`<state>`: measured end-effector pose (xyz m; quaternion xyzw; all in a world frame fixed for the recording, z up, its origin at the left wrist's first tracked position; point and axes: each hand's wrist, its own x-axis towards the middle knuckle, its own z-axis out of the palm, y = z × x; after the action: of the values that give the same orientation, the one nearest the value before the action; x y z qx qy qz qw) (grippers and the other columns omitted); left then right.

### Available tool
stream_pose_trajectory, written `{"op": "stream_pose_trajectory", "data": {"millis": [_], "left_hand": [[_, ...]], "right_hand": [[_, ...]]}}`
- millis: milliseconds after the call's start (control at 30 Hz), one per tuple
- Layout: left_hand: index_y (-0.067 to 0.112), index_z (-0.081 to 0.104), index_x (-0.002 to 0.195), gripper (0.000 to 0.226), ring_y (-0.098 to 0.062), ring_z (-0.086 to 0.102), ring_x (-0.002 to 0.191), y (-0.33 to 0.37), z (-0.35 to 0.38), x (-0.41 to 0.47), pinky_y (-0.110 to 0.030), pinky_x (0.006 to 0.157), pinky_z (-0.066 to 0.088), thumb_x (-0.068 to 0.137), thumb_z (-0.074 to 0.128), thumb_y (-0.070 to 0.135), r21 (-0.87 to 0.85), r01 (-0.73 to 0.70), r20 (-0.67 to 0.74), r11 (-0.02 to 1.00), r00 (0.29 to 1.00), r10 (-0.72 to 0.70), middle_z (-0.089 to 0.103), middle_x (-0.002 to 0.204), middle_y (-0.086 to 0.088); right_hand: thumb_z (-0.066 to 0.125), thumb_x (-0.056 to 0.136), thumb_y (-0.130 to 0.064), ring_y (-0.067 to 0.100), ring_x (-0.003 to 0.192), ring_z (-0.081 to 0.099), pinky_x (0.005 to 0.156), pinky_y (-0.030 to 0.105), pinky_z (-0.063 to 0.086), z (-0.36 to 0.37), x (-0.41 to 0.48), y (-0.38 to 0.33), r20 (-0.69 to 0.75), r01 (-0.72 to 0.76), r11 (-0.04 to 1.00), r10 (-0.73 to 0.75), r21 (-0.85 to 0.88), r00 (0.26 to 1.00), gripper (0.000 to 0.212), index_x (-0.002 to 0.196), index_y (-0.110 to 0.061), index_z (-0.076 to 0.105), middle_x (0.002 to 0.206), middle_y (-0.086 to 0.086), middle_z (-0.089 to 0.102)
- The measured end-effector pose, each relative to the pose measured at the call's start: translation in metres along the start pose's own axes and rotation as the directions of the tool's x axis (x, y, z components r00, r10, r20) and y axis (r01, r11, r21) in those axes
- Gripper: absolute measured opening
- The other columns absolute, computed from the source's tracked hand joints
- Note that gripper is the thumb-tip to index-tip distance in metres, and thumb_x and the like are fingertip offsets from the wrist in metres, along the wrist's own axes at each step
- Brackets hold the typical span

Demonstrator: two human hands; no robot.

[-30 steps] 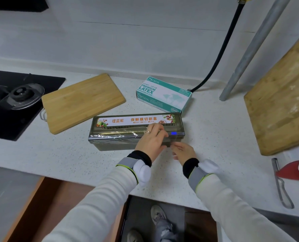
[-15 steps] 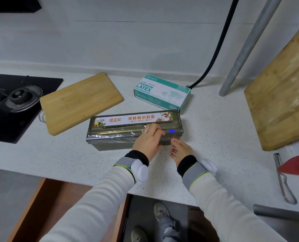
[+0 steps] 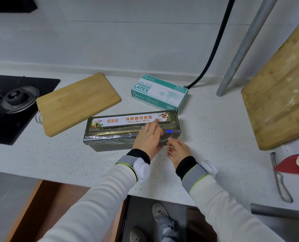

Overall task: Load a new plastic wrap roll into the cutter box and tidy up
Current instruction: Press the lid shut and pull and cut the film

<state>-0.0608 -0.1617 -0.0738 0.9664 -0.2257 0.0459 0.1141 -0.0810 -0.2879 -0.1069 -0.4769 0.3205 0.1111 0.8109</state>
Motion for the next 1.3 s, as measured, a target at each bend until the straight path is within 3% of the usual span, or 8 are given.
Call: {"op": "stream_pose_trajectory", "data": {"millis": [233,467,733,867,1033,1100,1200,1300], "left_hand": [[0.009,0.057,0.101,0.036,-0.029,0.050,0.107,0.004,0.002,0.001,-0.034,0.087,0.043,0.073,0.074,0.024,0.020,0.032,-0.006,0.999,0.999,-0.032,0.053,0.115,-0.010],[0.007,0.058,0.098,0.032,-0.030,0.051,0.104,0.004,0.001,0.000,-0.033,0.085,0.044,0.070,0.072,0.012,0.007,0.038,-0.015,0.999,0.999,-0.038,0.055,0.113,-0.012],[0.007,0.059,0.096,0.039,-0.030,0.054,0.100,0.001,0.001,0.000,-0.033,0.083,0.047,0.063,0.078,0.016,0.015,0.006,-0.002,1.000,1.000,-0.006,0.056,0.110,-0.012],[0.009,0.055,0.100,0.039,-0.027,0.048,0.107,0.001,0.002,0.000,-0.032,0.086,0.043,0.069,0.074,0.023,0.028,0.025,0.035,0.999,0.999,-0.026,0.051,0.116,-0.009],[0.004,0.057,0.094,0.021,-0.030,0.050,0.101,0.005,-0.001,0.000,-0.036,0.084,0.045,0.076,0.061,0.014,-0.019,0.053,-0.010,0.998,0.999,-0.054,0.054,0.109,-0.013],[0.003,0.057,0.090,0.013,-0.029,0.051,0.098,0.006,-0.001,0.001,-0.036,0.083,0.045,0.081,0.055,0.013,-0.034,0.060,-0.046,0.998,0.997,-0.061,0.055,0.105,-0.013],[0.004,0.057,0.089,0.012,-0.027,0.051,0.096,0.005,0.000,0.002,-0.033,0.083,0.045,0.086,0.052,0.014,-0.045,0.059,-0.083,0.997,0.995,-0.063,0.055,0.104,-0.012],[0.005,0.058,0.094,0.016,-0.025,0.050,0.099,0.004,0.002,0.003,-0.031,0.086,0.044,0.090,0.049,0.017,-0.036,0.059,-0.085,0.998,0.994,-0.062,0.053,0.108,-0.011]], "right_hand": [[0.058,0.090,-0.013,0.016,0.060,0.045,0.054,0.026,0.042,-0.011,0.004,0.003,-0.100,-0.059,0.997,0.054,-0.054,0.994,0.011,0.079,-0.013,0.060,0.077,0.005,0.056],[0.064,0.086,-0.016,0.017,0.074,0.054,0.058,0.025,0.047,0.005,0.005,0.010,0.051,-0.202,0.979,0.204,-0.030,0.978,0.007,0.090,-0.011,0.066,0.084,0.006,0.062],[0.065,0.086,-0.019,0.016,0.073,0.052,0.059,0.025,0.045,0.004,-0.005,0.009,0.085,-0.182,0.983,0.182,-0.008,0.980,0.009,0.092,-0.013,0.066,0.081,0.003,0.060],[0.065,0.086,-0.018,0.014,0.073,0.051,0.060,0.023,0.044,-0.004,-0.013,0.010,0.102,-0.071,0.997,0.072,-0.009,0.992,0.004,0.085,-0.020,0.068,0.081,0.000,0.059],[0.045,0.084,0.008,0.014,0.080,0.052,0.065,0.023,0.044,-0.012,-0.021,0.006,0.201,0.207,0.958,-0.167,-0.199,0.965,0.045,0.083,-0.027,0.073,0.093,-0.001,0.063],[0.044,0.082,0.010,0.013,0.085,0.054,0.071,0.022,0.045,-0.010,-0.022,0.003,0.144,0.326,0.878,-0.294,-0.350,0.945,0.050,0.082,-0.032,0.070,0.101,-0.002,0.063],[0.064,0.079,-0.002,0.016,0.092,0.054,0.085,0.032,0.049,-0.004,-0.019,-0.005,-0.056,0.430,0.709,-0.549,-0.560,0.834,0.027,0.096,-0.021,0.059,0.111,0.003,0.050],[0.080,0.066,-0.012,0.030,0.117,0.044,0.100,0.042,0.041,0.004,-0.011,-0.015,-0.077,0.473,0.564,-0.693,-0.677,0.717,0.065,0.122,-0.008,0.047,0.127,0.011,0.040]]}}
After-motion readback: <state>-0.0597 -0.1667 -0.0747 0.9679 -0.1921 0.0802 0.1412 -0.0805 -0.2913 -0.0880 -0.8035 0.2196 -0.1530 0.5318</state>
